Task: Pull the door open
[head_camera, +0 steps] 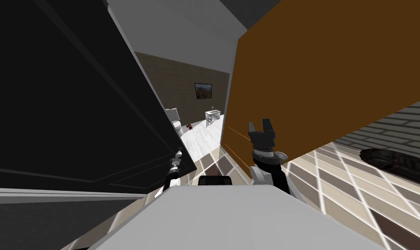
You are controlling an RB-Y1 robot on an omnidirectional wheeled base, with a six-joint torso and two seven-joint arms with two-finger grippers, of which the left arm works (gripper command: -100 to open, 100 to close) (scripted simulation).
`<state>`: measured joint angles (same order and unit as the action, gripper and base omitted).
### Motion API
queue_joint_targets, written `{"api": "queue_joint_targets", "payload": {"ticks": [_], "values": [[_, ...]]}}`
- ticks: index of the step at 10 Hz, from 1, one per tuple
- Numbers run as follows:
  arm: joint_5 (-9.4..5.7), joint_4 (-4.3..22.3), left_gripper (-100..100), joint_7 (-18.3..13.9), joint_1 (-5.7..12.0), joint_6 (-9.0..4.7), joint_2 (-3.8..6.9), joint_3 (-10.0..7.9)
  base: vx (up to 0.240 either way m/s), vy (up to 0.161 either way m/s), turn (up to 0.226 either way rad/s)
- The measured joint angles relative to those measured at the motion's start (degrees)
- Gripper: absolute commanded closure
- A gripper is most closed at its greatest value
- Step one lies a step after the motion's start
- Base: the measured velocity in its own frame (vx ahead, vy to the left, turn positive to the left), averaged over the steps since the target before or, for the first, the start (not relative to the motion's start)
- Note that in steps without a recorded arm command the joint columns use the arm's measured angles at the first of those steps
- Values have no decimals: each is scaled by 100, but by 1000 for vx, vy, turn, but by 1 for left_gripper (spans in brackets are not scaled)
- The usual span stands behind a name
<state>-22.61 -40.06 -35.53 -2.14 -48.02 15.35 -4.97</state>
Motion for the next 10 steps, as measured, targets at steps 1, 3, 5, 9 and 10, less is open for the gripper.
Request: {"api": "queue_joint_targets", "payload": {"ticks": [1,3,5,9,10], "values": [[-74,103,100,-170,61,-60,-15,37,-49,7,-38],[-168,125,100,-454,85,-31,10,95,-38,1,-35],[-220,-98,100,-557,-32,79,-3,100,-16,-3,-16],[-306,77,100,-812,90,47,18,145,-9,3,-12],[-293,175,100,-858,107,-38,37,169,5,-5,12]]}}
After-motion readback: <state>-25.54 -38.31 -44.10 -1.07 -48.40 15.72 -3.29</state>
